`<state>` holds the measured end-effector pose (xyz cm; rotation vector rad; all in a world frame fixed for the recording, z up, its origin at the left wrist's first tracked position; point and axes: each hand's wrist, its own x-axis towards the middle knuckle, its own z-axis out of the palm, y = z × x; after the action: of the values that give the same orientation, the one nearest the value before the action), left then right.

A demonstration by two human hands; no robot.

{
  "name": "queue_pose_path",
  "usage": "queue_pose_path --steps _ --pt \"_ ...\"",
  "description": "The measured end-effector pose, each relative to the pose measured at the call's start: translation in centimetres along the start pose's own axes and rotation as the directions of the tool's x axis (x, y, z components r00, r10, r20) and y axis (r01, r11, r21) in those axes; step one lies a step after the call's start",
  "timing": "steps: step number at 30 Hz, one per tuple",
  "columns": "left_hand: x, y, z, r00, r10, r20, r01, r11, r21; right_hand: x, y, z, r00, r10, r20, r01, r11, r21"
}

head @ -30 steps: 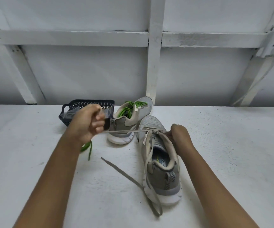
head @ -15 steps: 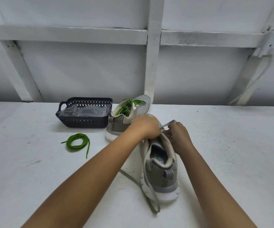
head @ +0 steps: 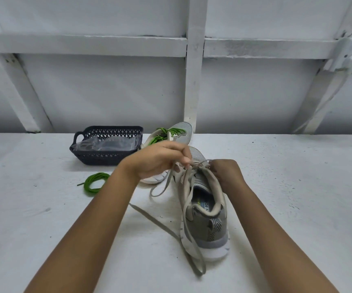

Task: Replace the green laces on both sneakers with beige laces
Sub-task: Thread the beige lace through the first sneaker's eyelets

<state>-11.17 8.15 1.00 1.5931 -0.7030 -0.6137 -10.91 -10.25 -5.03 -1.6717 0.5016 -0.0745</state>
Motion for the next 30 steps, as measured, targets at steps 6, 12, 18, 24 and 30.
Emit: queue_pose_path --steps 6,12,18,24,30 --pt "-2.1 -0.3 -0.5 0.954 -0.021 0.298 -0.002 0.997 0.076 -0.3 0.4 0.0 0.998 -0.044 0.050 0.041 0.998 0.043" --pt "-2.2 -0.6 -0.3 0.933 -0.073 0.354 -0.007 0.976 0.219 -0.4 -0.1 -0.4 0.974 0.115 0.193 -0.178 0.920 0.350" --pt "-2.1 0.5 0.6 0.884 -0.229 0.408 0.026 0.895 0.446 -0.4 -0.3 -0.2 0.977 0.080 0.197 -0.122 0.969 0.214" --pt "0.5 1.7 2.3 0.960 -0.127 -0.251 0.277 0.576 0.769 -0.7 -0.4 -0.4 0.983 0.038 0.178 -0.071 0.980 0.183" --pt "2.8 0.1 5.5 0.922 -0.091 -0.376 0.385 0.117 0.916 -0.8 -0.4 -0.3 0.981 0.054 0.189 -0.104 0.959 0.262"
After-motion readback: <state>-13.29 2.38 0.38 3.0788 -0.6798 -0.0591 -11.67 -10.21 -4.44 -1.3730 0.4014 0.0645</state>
